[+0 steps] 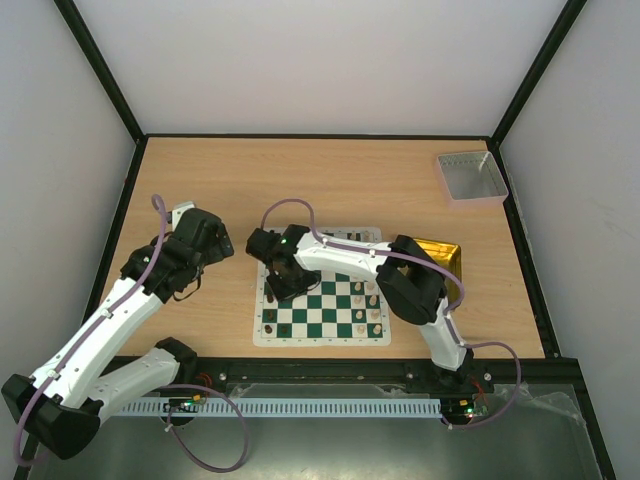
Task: Set up the chess pieces on the board
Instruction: Place the chess piece on the chessboard.
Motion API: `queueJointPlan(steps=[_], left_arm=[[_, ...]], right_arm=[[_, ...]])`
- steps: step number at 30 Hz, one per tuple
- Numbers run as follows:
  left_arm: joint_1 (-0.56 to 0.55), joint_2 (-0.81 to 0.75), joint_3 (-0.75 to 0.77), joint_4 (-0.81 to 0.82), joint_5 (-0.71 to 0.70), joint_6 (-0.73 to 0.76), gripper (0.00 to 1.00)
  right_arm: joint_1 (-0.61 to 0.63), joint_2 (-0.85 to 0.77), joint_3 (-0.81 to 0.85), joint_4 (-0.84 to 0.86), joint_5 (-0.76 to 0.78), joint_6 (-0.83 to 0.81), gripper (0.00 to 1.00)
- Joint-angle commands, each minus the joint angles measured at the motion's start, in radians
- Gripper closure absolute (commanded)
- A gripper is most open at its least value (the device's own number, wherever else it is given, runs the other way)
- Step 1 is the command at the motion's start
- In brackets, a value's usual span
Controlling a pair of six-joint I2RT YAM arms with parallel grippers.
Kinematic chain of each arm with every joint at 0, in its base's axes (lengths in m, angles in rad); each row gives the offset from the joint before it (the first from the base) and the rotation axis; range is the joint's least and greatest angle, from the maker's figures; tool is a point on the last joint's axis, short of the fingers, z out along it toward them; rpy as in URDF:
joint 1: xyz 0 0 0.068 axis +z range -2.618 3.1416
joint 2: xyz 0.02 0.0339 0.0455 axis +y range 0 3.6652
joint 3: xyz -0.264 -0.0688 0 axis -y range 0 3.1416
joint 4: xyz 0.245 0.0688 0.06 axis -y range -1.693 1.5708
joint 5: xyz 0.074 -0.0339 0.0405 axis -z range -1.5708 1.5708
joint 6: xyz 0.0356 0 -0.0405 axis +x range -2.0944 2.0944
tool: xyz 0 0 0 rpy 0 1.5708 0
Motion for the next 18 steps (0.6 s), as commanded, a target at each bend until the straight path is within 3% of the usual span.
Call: queueJointPlan(steps=[1,18], left_arm=[[-0.004,-0.011,0.016,-0.021,-0.03,-0.014,0.01],[-0.007,-0.006,0.015,-0.023,-0.035,-0.02,0.01]], right_arm=[[0.007,0.021,0.031,-0.023,-0.01,-0.011,0.93],[0.007,0.045,0.047,-0.021,-0.048,-0.017,0.92]])
